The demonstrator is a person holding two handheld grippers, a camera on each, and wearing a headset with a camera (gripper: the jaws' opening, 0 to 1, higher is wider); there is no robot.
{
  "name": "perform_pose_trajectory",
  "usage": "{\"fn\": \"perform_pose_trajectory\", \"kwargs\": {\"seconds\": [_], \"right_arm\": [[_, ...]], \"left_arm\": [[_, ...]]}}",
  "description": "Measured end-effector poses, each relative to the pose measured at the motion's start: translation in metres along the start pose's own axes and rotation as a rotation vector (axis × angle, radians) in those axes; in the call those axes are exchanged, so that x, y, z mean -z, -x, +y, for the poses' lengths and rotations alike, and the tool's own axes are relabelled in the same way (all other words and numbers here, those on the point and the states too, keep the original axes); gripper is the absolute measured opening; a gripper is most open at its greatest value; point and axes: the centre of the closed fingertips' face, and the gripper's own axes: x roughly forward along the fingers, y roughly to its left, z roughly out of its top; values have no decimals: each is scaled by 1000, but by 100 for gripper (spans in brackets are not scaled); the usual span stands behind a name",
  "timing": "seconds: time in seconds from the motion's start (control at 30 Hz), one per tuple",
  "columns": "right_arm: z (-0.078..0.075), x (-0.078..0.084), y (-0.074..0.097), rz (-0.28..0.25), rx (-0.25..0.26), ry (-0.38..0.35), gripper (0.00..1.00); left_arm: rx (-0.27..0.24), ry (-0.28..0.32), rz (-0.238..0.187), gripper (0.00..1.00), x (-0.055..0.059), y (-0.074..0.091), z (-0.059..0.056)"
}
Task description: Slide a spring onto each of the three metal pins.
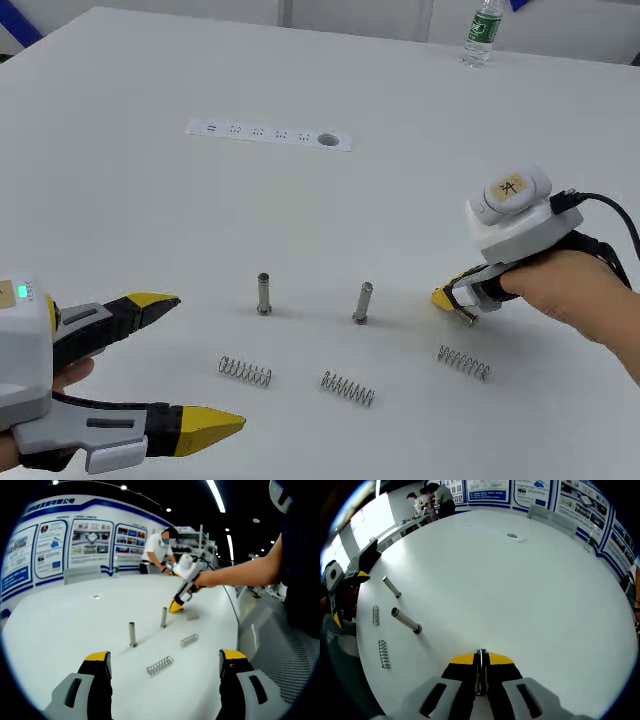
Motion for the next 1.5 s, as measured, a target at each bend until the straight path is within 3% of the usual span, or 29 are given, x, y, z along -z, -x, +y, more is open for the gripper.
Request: {"fn": "perform_pose_trajectory", "kwargs": {"seconds": [0.17, 0.37, 0.7, 1.2, 1.5], "right_arm": [[4, 3, 6, -14, 12, 2, 9], [10, -7, 26, -73, 24, 10, 9], [17, -7, 48, -140, 44, 15, 9], [27, 4, 57, -220, 58, -19, 9], [32, 9, 61, -256, 63, 38, 9]], "left_arm": [[-1, -3, -4, 91, -1, 2, -1], [-1, -9, -7, 90, -3, 2, -1], [13, -19, -10, 91, -6, -1, -4], [18, -23, -12, 91, -7, -1, -5], [22, -26, -16, 91, -9, -2, -7]]}}
